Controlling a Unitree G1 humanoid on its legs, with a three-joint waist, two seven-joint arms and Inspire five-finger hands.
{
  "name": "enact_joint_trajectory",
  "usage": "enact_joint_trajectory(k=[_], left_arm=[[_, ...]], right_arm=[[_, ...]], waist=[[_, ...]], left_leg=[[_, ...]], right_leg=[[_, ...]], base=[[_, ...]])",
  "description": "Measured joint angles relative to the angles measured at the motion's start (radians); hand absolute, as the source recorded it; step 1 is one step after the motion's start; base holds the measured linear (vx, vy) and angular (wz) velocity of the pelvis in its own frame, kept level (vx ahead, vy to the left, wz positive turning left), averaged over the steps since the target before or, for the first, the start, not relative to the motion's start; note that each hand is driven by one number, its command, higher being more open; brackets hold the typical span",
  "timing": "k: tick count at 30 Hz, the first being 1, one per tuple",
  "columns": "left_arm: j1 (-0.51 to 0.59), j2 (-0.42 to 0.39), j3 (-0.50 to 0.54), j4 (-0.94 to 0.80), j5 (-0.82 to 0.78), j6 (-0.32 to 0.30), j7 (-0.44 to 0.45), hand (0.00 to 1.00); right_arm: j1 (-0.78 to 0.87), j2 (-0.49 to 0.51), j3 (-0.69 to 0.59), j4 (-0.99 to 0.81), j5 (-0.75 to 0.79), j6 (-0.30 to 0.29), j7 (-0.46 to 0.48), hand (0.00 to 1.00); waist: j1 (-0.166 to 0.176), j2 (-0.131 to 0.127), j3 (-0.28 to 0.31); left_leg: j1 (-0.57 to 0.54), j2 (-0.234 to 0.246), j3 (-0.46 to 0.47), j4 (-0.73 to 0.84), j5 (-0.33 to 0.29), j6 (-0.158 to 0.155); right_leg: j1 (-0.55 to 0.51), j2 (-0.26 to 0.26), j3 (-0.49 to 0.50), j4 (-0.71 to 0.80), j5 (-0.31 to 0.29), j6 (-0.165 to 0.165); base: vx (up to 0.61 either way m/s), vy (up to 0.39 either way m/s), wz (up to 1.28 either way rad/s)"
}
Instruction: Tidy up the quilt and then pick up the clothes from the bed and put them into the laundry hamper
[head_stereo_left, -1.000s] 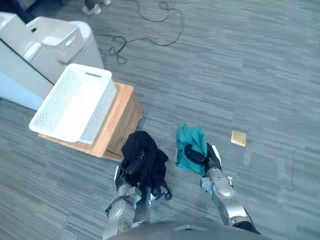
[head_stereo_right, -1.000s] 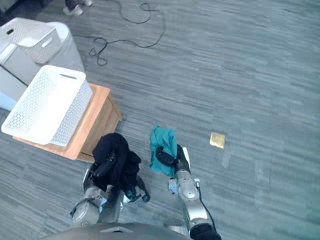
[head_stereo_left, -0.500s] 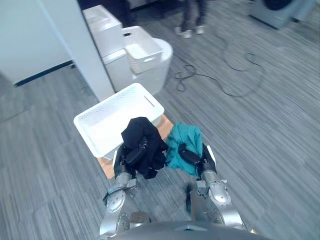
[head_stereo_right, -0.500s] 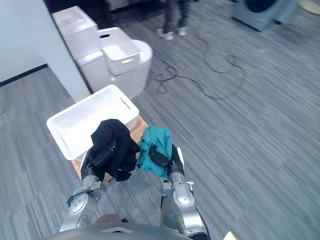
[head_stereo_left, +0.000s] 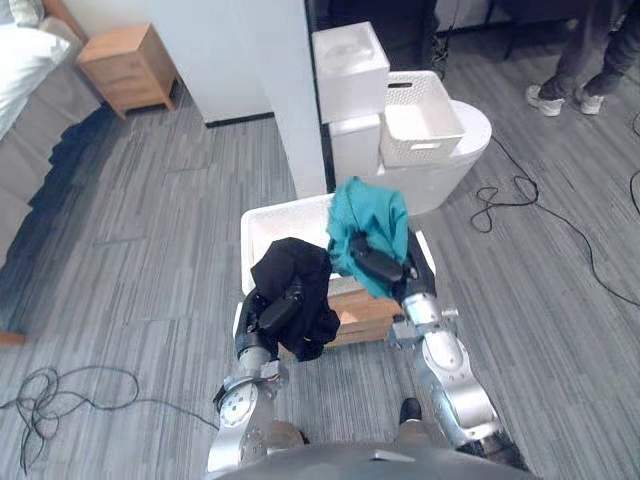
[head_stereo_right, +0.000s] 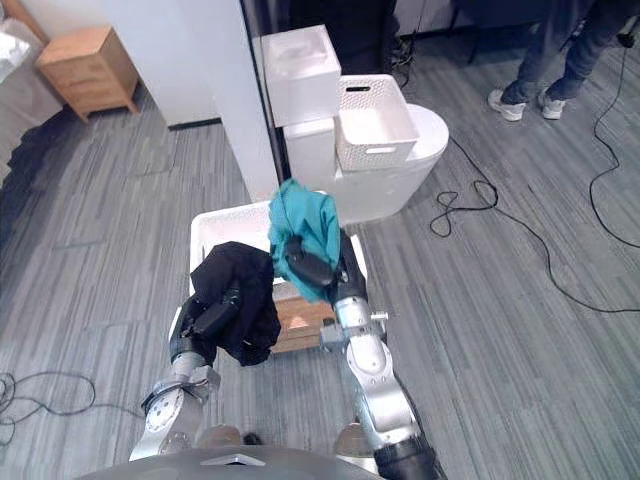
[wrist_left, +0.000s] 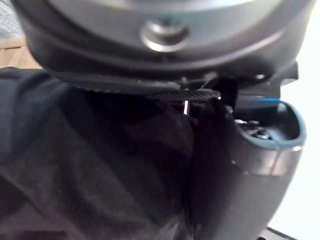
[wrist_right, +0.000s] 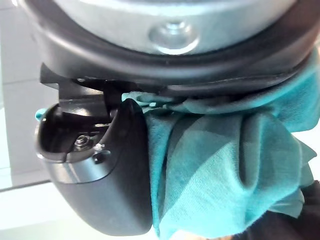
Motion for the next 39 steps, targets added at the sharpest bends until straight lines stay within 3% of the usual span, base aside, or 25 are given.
enact_joint_trajectory(k=[2,4,5,6,9,12,14,15,16,17,18,19,21,22,24,28,31,32,39], left_arm=[[0.038,0.008,0.002,0.001,-0.006,0.001,-0.01,0.0],[0.044,0.018,0.011,0.002,-0.013,0.003,-0.011,0.0],[0.055,0.029,0.015,-0.007,-0.017,0.004,-0.009,0.0],[0.106,0.028,0.002,-0.087,-0.017,0.004,-0.009,0.0],[0.141,0.028,-0.033,-0.149,-0.017,0.004,-0.018,0.0],[0.149,0.033,-0.075,-0.148,-0.01,0.012,-0.025,0.0],[0.147,0.071,-0.108,-0.149,-0.003,0.013,-0.032,0.0],[0.147,0.086,-0.113,-0.149,0.002,0.013,-0.033,0.0],[0.138,0.101,-0.116,-0.149,0.003,0.015,-0.034,0.0],[0.108,0.107,-0.13,-0.146,0.003,0.015,-0.034,0.0],[0.1,0.12,-0.146,-0.148,0.002,0.015,-0.036,0.0],[0.087,0.111,-0.163,-0.129,0.002,0.021,-0.037,0.0],[0.095,0.096,-0.192,-0.128,0.005,0.028,-0.04,0.0],[0.102,0.085,-0.197,-0.128,0.021,0.028,-0.044,0.0],[0.119,0.068,-0.22,-0.128,0.028,0.028,-0.059,0.0],[0.118,0.07,-0.266,-0.128,0.031,0.028,-0.114,0.0],[0.119,0.081,-0.295,-0.128,0.031,0.028,-0.136,0.0],[0.119,0.086,-0.301,-0.128,0.03,0.028,-0.142,0.0],[0.118,0.124,-0.404,-0.125,0.003,0.03,-0.182,0.0]], right_arm=[[-0.023,0.005,0.0,0.004,0.0,-0.009,-0.005,0.0],[-0.024,0.023,-0.002,0.01,0.0,-0.009,-0.006,0.0],[-0.04,0.036,0.015,0.04,0.0,-0.009,-0.005,0.0],[-0.061,0.036,0.032,0.052,-0.026,-0.009,-0.003,0.0],[-0.086,0.037,0.034,0.052,-0.08,-0.008,-0.006,0.0],[-0.1,0.023,0.027,0.055,-0.091,-0.008,-0.011,0.0],[-0.138,0.03,0.026,0.093,-0.132,-0.008,-0.028,0.0],[-0.15,0.03,0.026,0.108,-0.147,-0.008,-0.03,0.0],[-0.178,0.03,0.028,0.126,-0.155,-0.008,-0.03,0.0],[-0.226,0.026,0.029,0.16,-0.179,-0.015,-0.034,0.0],[-0.239,0.027,0.036,0.187,-0.196,-0.015,-0.035,0.0],[-0.248,0.017,0.041,0.224,-0.196,-0.014,-0.034,0.0],[-0.247,-0.011,0.056,0.281,-0.203,-0.001,-0.034,0.0],[-0.24,-0.016,0.056,0.308,-0.23,0.011,-0.034,0.0],[-0.214,-0.024,0.044,0.366,-0.265,0.039,-0.036,0.0],[-0.182,-0.027,0.001,0.397,-0.276,0.04,-0.037,0.0],[-0.167,-0.022,-0.017,0.436,-0.287,0.039,-0.038,0.0],[-0.166,-0.018,-0.017,0.45,-0.297,0.039,-0.038,1.0],[-0.163,-0.01,-0.033,0.568,-0.312,0.04,-0.036,1.0]], waist=[[0.0,-0.05,-0.018],[-0.013,-0.088,-0.022],[0.002,-0.095,-0.021],[0.009,-0.085,-0.026],[0.013,-0.077,-0.034],[0.003,-0.06,-0.036],[-0.011,-0.09,-0.038],[-0.022,-0.097,-0.042],[-0.027,-0.112,-0.046],[-0.021,-0.124,-0.051],[-0.02,-0.146,-0.064],[-0.006,-0.139,-0.068],[0.005,-0.086,-0.07],[0.008,-0.076,-0.07],[0.008,-0.075,-0.071],[0.002,-0.082,-0.072],[-0.005,-0.084,-0.072],[-0.005,-0.084,-0.072],[-0.024,-0.083,-0.072]], left_leg=[[-0.043,-0.046,-0.038,0.001,0.037,-0.014],[-0.075,-0.069,-0.056,0.059,0.016,0.019],[-0.074,-0.075,-0.06,0.111,-0.017,0.042],[-0.073,-0.075,-0.068,0.135,-0.048,0.048],[-0.046,-0.087,-0.07,0.083,-0.056,0.039],[0.009,-0.085,-0.061,0.017,-0.054,0.035],[0.075,-0.09,-0.061,-0.012,-0.046,0.039],[0.08,-0.087,-0.07,-0.015,-0.046,0.039],[0.082,-0.073,-0.087,-0.017,-0.046,0.038],[0.059,-0.067,-0.128,-0.025,-0.034,0.025],[0.041,-0.093,-0.149,-0.028,-0.028,0.017],[0.047,-0.102,-0.158,-0.045,-0.027,0.002],[0.051,-0.081,-0.148,-0.063,-0.021,-0.007],[0.066,-0.077,-0.14,-0.08,-0.018,-0.013],[0.108,-0.072,-0.121,-0.119,-0.014,-0.025],[0.118,-0.095,-0.095,-0.143,-0.014,-0.026],[0.124,-0.11,-0.09,-0.146,-0.014,-0.026],[0.125,-0.11,-0.087,-0.146,-0.014,-0.026],[0.127,-0.11,-0.065,-0.161,-0.012,-0.028]], right_leg=[[0.009,-0.051,-0.017,-0.027,0.029,0.048],[0.03,-0.079,-0.021,-0.047,0.038,0.058],[0.062,-0.097,-0.024,-0.047,0.043,0.067],[0.085,-0.1,-0.042,-0.045,0.045,0.069],[0.068,-0.106,-0.066,0.012,0.044,0.068],[-0.047,-0.125,-0.048,0.283,0.021,0.032],[-0.19,-0.171,-0.011,0.601,0.022,-0.005],[-0.207,-0.166,-0.007,0.637,-0.013,-0.013],[-0.225,-0.133,-0.006,0.642,-0.085,-0.025],[-0.223,-0.044,0.006,0.429,-0.131,-0.046],[-0.2,-0.022,0.014,0.271,-0.045,-0.03],[-0.164,-0.019,0.005,0.196,-0.027,-0.008],[-0.129,0.015,0.001,0.108,0.014,-0.014],[-0.111,0.026,0.002,0.08,0.024,-0.015],[-0.074,0.046,0.008,0.032,0.04,-0.019],[-0.055,0.045,0.036,-0.056,0.104,-0.01],[-0.047,0.038,0.037,-0.071,0.115,-0.006],[-0.045,0.038,0.037,-0.071,0.115,-0.006],[-0.058,0.042,0.055,-0.072,0.115,-0.006]], base=[[0.04,0.202,0.2],[0.17,0.233,0.5],[0.2,0.242,0.59],[0.2,0.188,0.46],[0.09,0.08,0.15],[0.05,0.1,-0.11],[0.09,0.061,0.02],[0.12,-0.041,0.34],[0.16,-0.142,0.68],[0.19,-0.206,0.83],[0.18,-0.256,0.77],[0.13,-0.168,0.34],[0.16,-0.085,-0.04],[0.16,-0.061,-0.2],[0.09,-0.04,-0.22],[0.01,0.023,-0.25],[-0.03,0.016,-0.05],[-0.04,0.002,0.01],[-0.05,-0.02,-0.07]])
